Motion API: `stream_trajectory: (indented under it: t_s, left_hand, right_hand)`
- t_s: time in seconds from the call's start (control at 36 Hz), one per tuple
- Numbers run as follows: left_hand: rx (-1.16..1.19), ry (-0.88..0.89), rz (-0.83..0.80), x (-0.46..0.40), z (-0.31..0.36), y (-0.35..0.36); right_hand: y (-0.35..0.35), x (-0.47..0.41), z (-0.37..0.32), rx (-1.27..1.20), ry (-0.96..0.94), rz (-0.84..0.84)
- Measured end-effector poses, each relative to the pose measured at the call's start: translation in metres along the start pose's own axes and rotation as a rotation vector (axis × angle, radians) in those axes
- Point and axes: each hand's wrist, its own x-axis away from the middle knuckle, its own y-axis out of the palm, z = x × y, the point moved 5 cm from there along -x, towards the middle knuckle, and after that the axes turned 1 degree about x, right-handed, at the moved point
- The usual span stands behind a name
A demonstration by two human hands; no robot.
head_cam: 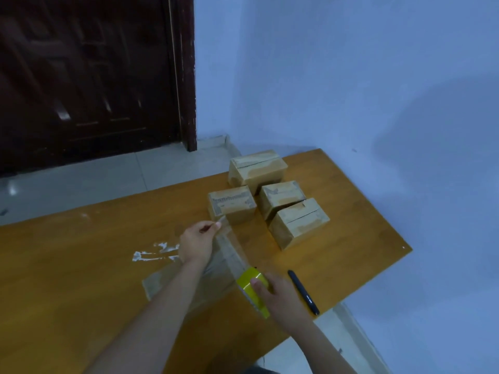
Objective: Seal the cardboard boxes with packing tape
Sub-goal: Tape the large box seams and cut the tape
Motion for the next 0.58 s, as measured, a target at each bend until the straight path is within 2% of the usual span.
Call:
stream_trajectory:
  t_s: [0.25, 0.58]
  left_hand:
    - [-0.016, -0.054, -0.036, -0.005, -0.0009, 0.0008]
    - [-0.051, -0.036, -0.038, -0.0032, -0.001, 0.0015]
  right_hand:
    - [-0.0022, -0.0048, 0.0014, -0.043, -0.024, -0.01]
    - [-0.0067, -0.0057, 0.0037, -0.097, -0.027, -0.032]
